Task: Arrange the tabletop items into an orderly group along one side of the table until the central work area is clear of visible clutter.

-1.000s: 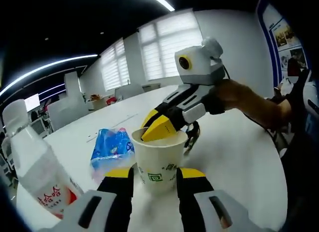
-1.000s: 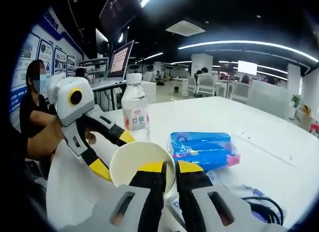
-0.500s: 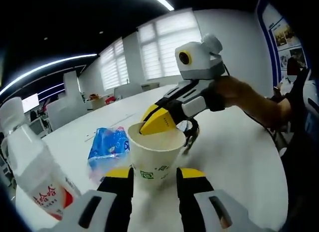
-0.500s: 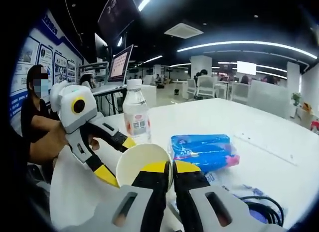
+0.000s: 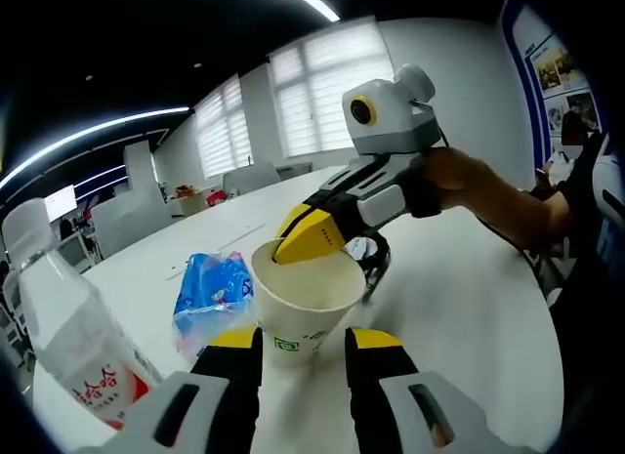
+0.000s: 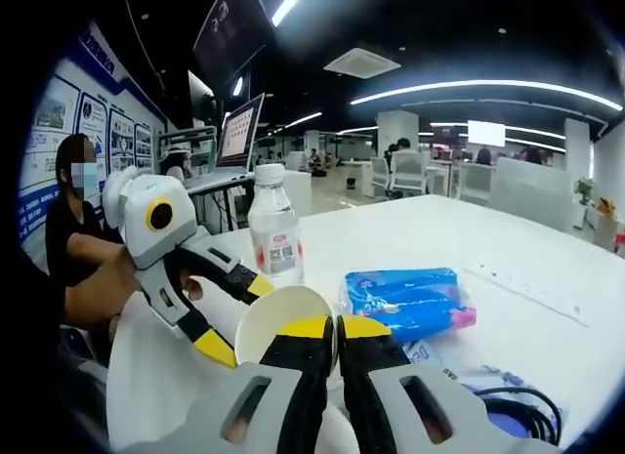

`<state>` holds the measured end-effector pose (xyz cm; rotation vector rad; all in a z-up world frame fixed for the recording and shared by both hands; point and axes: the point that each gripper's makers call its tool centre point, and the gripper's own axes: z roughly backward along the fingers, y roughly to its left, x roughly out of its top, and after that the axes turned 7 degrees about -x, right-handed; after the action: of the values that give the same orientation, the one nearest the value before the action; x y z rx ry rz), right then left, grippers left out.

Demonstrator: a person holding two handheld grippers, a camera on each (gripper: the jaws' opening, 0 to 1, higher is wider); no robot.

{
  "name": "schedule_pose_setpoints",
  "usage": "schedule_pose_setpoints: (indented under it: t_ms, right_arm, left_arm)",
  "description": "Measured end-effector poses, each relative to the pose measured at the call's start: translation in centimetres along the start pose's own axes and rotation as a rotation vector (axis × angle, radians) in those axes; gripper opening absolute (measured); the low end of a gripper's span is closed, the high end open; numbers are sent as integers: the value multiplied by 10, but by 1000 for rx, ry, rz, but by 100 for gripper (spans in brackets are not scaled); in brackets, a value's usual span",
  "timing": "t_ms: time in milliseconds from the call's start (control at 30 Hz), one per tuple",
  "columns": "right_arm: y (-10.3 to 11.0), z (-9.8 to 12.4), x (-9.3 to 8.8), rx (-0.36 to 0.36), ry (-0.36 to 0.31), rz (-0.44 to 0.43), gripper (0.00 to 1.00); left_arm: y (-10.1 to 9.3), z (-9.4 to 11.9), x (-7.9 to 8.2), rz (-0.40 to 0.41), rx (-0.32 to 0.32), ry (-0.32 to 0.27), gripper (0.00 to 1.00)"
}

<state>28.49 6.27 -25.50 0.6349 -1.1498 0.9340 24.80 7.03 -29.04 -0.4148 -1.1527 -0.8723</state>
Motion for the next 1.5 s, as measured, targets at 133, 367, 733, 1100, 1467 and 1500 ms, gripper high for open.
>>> schedule_pose_setpoints:
  t_ms: [133,367,733,1100,1467,1500]
  right_arm:
    - [2,-1,4,1,-5,2,0]
    - [4,-4,5,5,-5,-4,0]
    - [10,-14,8,21,-3,-9,0]
    - [9,-25,3,31,18,-16,0]
    - [2,-32,8,10,21,-15,0]
    - [1,-33,9,9,21,-13,0]
  left_arm:
    - [4,4,-1,0,5,-3,32]
    - [10,11,-3,-2,10,-7,32]
    - [21,21,-8,2,24,-2,32]
    - [25,27,-11,6,26,-1,32]
    - [17,26,-14,15,33,0,32]
    - [17,27,-15,15,32,1,32]
